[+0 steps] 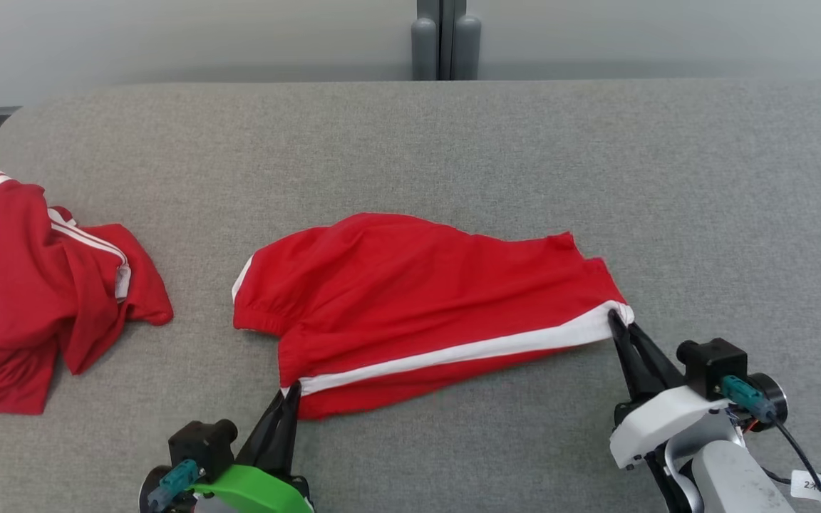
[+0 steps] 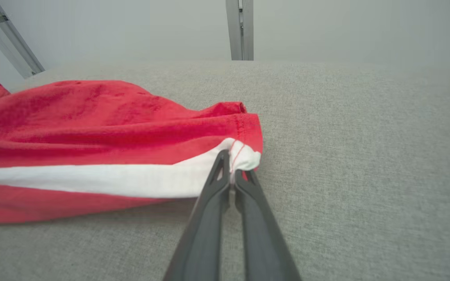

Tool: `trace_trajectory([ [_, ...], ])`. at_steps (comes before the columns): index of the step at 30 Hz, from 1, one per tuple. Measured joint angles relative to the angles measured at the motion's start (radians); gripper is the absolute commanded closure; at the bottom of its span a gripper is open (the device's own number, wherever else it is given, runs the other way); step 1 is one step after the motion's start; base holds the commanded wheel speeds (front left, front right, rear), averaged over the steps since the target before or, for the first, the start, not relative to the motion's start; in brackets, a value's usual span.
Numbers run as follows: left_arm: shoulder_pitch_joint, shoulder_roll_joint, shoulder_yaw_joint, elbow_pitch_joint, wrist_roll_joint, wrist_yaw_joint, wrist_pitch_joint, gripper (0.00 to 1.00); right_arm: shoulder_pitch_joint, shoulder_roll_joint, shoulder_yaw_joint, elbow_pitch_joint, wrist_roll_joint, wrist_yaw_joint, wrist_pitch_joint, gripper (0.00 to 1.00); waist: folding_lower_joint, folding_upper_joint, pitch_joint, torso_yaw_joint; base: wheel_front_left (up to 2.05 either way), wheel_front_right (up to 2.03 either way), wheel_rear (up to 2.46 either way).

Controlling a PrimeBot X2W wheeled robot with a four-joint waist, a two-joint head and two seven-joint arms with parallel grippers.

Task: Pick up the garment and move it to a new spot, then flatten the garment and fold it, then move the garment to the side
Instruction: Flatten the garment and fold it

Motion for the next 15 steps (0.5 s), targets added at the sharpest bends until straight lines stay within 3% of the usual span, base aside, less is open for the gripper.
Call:
trace_trajectory([
  [6, -0.03, 0.067, -0.044, -0.12, -0.015, 0.0, 0.0, 1.0, 0.002, 0.0, -0.021, -0.123, 0.016, 0.0, 0.0, 1.0, 0.0, 0.0, -0.056, -0.012, 0.0, 0.0, 0.0],
  [15, -0.312, 0.266, -0.133, -0.309, -0.072, 0.0, 0.0, 1.0, -0.184, -0.007, -0.004, -0.329, -0.033, 0.0, 0.0, 1.0, 0.0, 0.0, -0.13, -0.067, 0.0, 0.0, 0.0],
])
